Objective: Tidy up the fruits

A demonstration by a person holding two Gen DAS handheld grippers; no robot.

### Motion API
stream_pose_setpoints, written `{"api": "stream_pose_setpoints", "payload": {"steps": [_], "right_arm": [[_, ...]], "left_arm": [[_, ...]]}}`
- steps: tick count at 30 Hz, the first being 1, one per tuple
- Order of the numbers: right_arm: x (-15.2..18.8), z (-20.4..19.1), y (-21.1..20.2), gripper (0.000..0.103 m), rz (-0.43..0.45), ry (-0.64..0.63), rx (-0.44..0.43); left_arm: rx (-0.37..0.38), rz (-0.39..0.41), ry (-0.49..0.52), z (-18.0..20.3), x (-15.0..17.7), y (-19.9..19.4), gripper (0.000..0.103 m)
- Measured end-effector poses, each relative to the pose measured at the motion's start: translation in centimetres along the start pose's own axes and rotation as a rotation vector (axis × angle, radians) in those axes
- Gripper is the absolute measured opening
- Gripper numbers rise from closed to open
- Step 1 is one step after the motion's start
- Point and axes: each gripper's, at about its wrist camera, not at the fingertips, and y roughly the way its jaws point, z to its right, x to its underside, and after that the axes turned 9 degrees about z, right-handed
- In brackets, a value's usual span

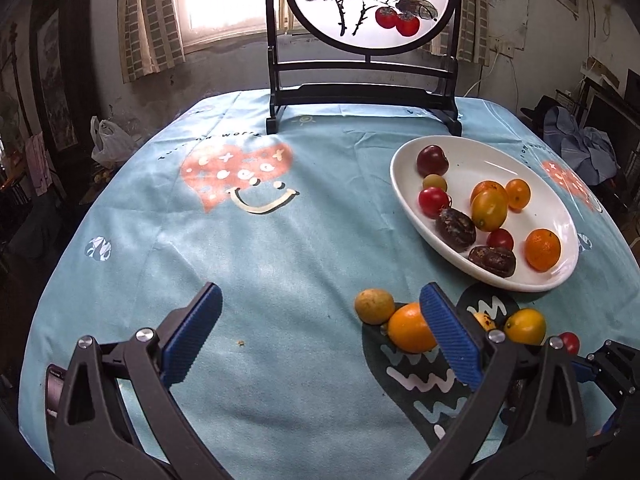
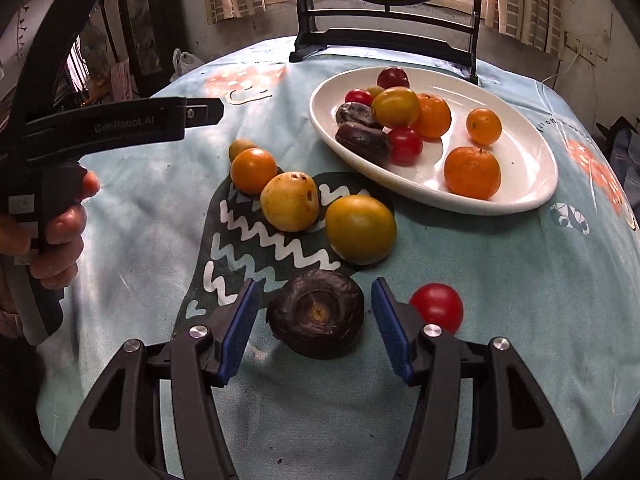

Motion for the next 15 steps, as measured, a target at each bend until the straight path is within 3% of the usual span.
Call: {"api": "stream_pose_setpoints", "payload": {"steps": [7, 9, 11, 15], "right_arm": [[0.4, -0.9, 0.8, 0.058, -0.018, -0.08, 0.037], [0.4, -0.8, 0.7, 0.047, -0.014, -0.08, 0.029], [0.4, -0.9, 0.5, 0.047, -0.013, -0.086, 0.033], [-0.2, 0.3, -0.8, 0.047, 0.039, -0.019, -0.011]], "left_arm": [[-0.017, -0.014, -0.014, -0.6, 0.0, 0.4, 0.101], [-0.023, -0.017, -0.025, -1.1, 0.0, 0.5, 0.101], [-0.046, -0.027, -0.034, -1.8, 0.1, 1.0, 0.101], [-0.032, -0.043, -0.048, -2.9, 0.3, 1.8, 0.101]]}}
